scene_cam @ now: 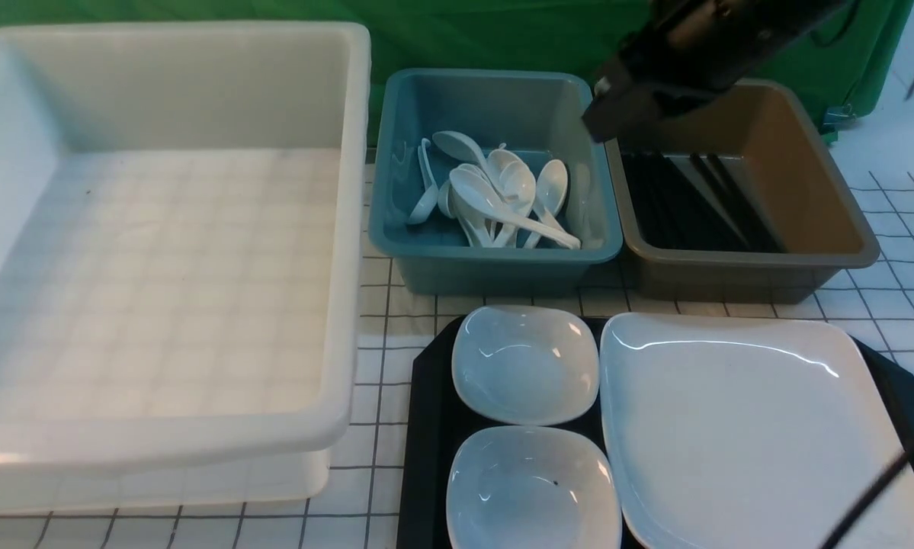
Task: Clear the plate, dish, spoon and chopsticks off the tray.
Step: Use the left arm to grab a small plate from the dinner plate
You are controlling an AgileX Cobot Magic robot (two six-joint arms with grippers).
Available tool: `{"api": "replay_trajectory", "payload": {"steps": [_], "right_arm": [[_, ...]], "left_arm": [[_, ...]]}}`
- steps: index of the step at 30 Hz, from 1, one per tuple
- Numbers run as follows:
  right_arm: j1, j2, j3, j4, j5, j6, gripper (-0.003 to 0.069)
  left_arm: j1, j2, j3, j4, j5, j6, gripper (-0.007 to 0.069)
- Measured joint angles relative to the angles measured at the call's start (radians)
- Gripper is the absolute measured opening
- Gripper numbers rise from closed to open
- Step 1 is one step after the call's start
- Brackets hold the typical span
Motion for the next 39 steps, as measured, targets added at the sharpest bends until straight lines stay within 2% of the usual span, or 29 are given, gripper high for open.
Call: {"api": "replay_trajectory", "payload": {"steps": [4,7,15,23,27,32,36,38,39], "right_arm": [[-0.005,-0.187,0.093,-0.11,0.009,0.074,0.0007],[-0.005,-0.297,0.19,-0.146,0.011,0.089,0.0007],[-0.005,-0.696,0.598,-0.175,0.004,0.12,0.0009],[-0.005,-1.092,0.944,-0.215,-0.127,0.176,0.001],[-0.005,-1.331,1.119,-0.226,-0.27,0.206,0.0017],[-0.005,-1.475,1.259,-0.226,-0.424,0.223,0.0031],[-0.005,-1.515,1.31,-0.226,-0.441,0.224,0.0041],[-0.005,-1.521,1.335,-0.226,-0.442,0.225,0.0048],[-0.005,-1.521,1.338,-0.226,-0.442,0.225,0.0049]], "left_arm": [[0.0,0.0,0.0,0.0,0.0,0.0,0.0022],[0.0,0.0,0.0,0.0,0.0,0.0,0.0022],[0.0,0.0,0.0,0.0,0.0,0.0,0.0022],[0.0,0.0,0.0,0.0,0.0,0.0,0.0022],[0.0,0.0,0.0,0.0,-0.003,0.0,0.0022],[0.0,0.0,0.0,0.001,-0.016,0.0,0.0022],[0.0,0.0,0.0,0.003,-0.023,-0.002,0.0022],[0.0,0.0,0.0,-0.097,-0.037,-0.061,0.0022],[0.0,0.0,0.0,-0.097,-0.037,-0.07,0.0022]]}}
